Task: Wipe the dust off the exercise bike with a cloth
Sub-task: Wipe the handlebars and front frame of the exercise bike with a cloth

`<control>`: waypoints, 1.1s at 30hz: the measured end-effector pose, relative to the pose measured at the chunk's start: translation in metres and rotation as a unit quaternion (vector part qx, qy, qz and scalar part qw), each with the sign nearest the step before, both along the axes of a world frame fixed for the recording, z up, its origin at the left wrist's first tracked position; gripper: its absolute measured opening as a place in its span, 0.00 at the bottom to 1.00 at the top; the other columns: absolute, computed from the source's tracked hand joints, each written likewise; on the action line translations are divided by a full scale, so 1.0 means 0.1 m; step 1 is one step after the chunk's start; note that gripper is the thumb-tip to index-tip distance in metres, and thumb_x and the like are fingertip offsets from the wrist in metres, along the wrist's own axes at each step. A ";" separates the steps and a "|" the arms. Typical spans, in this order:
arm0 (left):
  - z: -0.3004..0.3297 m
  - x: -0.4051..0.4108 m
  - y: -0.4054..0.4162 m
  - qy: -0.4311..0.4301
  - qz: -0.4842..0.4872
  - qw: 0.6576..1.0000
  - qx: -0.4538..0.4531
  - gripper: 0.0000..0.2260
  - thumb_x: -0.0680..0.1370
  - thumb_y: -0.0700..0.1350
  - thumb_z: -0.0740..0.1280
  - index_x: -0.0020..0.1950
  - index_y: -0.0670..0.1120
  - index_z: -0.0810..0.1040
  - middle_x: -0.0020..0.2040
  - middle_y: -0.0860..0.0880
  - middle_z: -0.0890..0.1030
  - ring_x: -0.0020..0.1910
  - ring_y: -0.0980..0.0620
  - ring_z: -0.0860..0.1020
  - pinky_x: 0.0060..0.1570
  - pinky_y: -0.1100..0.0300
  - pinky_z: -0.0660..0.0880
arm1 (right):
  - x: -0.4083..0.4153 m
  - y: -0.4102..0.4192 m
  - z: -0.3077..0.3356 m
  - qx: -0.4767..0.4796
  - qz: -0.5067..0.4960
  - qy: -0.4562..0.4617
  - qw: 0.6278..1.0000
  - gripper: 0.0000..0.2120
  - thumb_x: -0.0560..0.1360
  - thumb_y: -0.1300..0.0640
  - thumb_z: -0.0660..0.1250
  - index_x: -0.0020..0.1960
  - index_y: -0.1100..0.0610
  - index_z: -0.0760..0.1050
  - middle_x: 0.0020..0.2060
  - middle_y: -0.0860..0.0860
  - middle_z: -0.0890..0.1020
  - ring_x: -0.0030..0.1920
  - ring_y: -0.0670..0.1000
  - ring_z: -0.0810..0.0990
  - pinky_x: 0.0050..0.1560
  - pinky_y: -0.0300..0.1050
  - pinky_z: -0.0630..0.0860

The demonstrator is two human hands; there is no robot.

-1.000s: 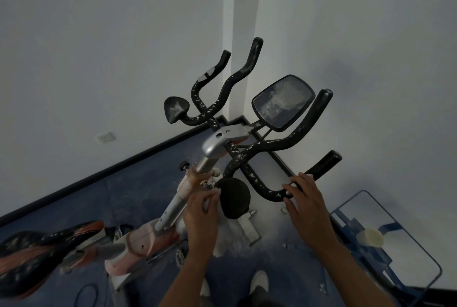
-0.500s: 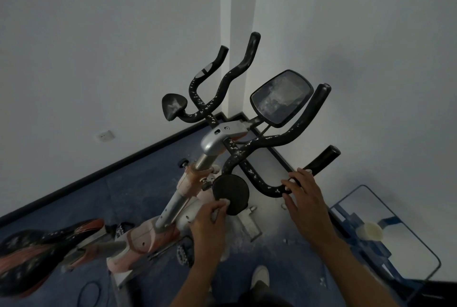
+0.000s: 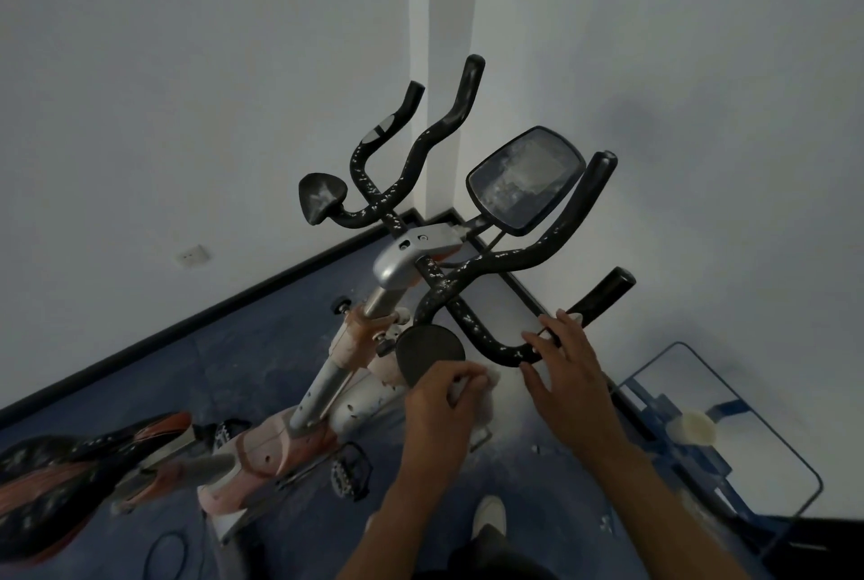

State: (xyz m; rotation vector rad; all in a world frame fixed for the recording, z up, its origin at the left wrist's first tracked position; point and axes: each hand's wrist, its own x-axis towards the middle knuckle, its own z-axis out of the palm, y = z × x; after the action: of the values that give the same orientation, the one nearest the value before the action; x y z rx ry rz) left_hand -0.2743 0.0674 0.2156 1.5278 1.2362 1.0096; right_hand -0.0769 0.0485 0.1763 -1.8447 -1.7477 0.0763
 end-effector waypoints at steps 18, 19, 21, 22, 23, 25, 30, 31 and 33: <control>-0.27 0.20 0.23 0.294 0.045 0.941 0.164 0.14 0.76 0.54 0.71 0.60 0.52 0.81 0.65 0.48 0.75 0.71 0.45 0.68 0.72 0.45 0.63 | -0.14 -0.46 0.09 0.035 -0.104 0.247 0.963 0.16 0.78 0.65 0.71 0.58 0.48 0.73 0.50 0.38 0.76 0.51 0.32 0.77 0.51 0.25 0.72; -0.31 0.18 0.27 0.325 0.044 0.930 0.164 0.16 0.75 0.54 0.73 0.61 0.51 0.80 0.67 0.45 0.74 0.73 0.42 0.66 0.75 0.42 0.58 | -0.10 -0.47 0.07 0.038 -0.108 0.241 0.964 0.15 0.79 0.66 0.69 0.60 0.50 0.74 0.52 0.38 0.76 0.53 0.32 0.77 0.53 0.25 0.72; -0.39 0.15 0.35 0.372 0.030 0.914 0.160 0.17 0.75 0.54 0.73 0.62 0.51 0.80 0.69 0.44 0.73 0.75 0.40 0.65 0.78 0.39 0.51 | -0.03 -0.47 0.08 0.045 -0.117 0.231 0.965 0.10 0.81 0.61 0.62 0.60 0.50 0.74 0.53 0.37 0.76 0.54 0.35 0.77 0.55 0.27 0.72; -0.42 0.14 0.38 0.387 0.023 0.908 0.159 0.16 0.76 0.54 0.72 0.62 0.51 0.80 0.69 0.44 0.72 0.75 0.40 0.64 0.78 0.37 0.51 | 0.00 -0.45 0.10 0.057 -0.119 0.226 0.965 0.09 0.81 0.58 0.59 0.59 0.50 0.74 0.53 0.37 0.76 0.53 0.35 0.77 0.55 0.28 0.72; -0.44 0.13 0.40 0.394 0.019 0.905 0.159 0.15 0.76 0.54 0.71 0.61 0.51 0.81 0.69 0.45 0.72 0.75 0.40 0.64 0.78 0.36 0.51 | 0.03 -0.43 0.11 0.074 -0.122 0.219 0.965 0.09 0.81 0.57 0.57 0.58 0.51 0.74 0.52 0.37 0.76 0.53 0.35 0.77 0.55 0.29 0.72; -0.48 0.12 0.42 0.390 0.022 0.906 0.161 0.14 0.77 0.54 0.69 0.60 0.51 0.81 0.68 0.46 0.73 0.75 0.41 0.65 0.77 0.36 0.54 | 0.09 -0.38 0.18 0.096 -0.132 0.224 0.961 0.09 0.80 0.54 0.57 0.55 0.52 0.75 0.50 0.38 0.76 0.52 0.36 0.77 0.55 0.29 0.72; -0.54 0.15 0.43 0.352 0.056 0.914 0.193 0.13 0.77 0.53 0.64 0.56 0.50 0.83 0.65 0.46 0.75 0.72 0.41 0.68 0.74 0.37 0.58 | 0.25 -0.22 0.36 0.123 -0.185 0.259 0.940 0.10 0.80 0.46 0.59 0.53 0.51 0.75 0.45 0.48 0.78 0.47 0.39 0.78 0.49 0.30 0.73; -0.55 0.15 0.43 0.345 0.060 0.915 0.199 0.13 0.76 0.53 0.64 0.56 0.50 0.83 0.64 0.46 0.76 0.72 0.41 0.68 0.74 0.37 0.59 | 0.31 -0.17 0.42 0.133 -0.195 0.256 0.937 0.09 0.81 0.46 0.60 0.53 0.50 0.74 0.45 0.49 0.78 0.46 0.41 0.78 0.49 0.30 0.73; -0.57 0.15 0.43 0.335 0.066 0.916 0.209 0.13 0.76 0.52 0.65 0.55 0.49 0.83 0.64 0.46 0.76 0.71 0.40 0.69 0.73 0.37 0.60 | 0.44 -0.05 0.58 0.154 -0.216 0.235 0.935 0.07 0.81 0.48 0.64 0.54 0.51 0.75 0.47 0.50 0.79 0.46 0.43 0.78 0.50 0.32 0.75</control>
State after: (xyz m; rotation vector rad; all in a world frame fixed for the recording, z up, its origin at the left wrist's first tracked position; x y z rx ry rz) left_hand -0.2596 0.1108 0.1583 2.2731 1.6782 0.8984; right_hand -0.0331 0.0439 0.2340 -1.7511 -0.9488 0.0601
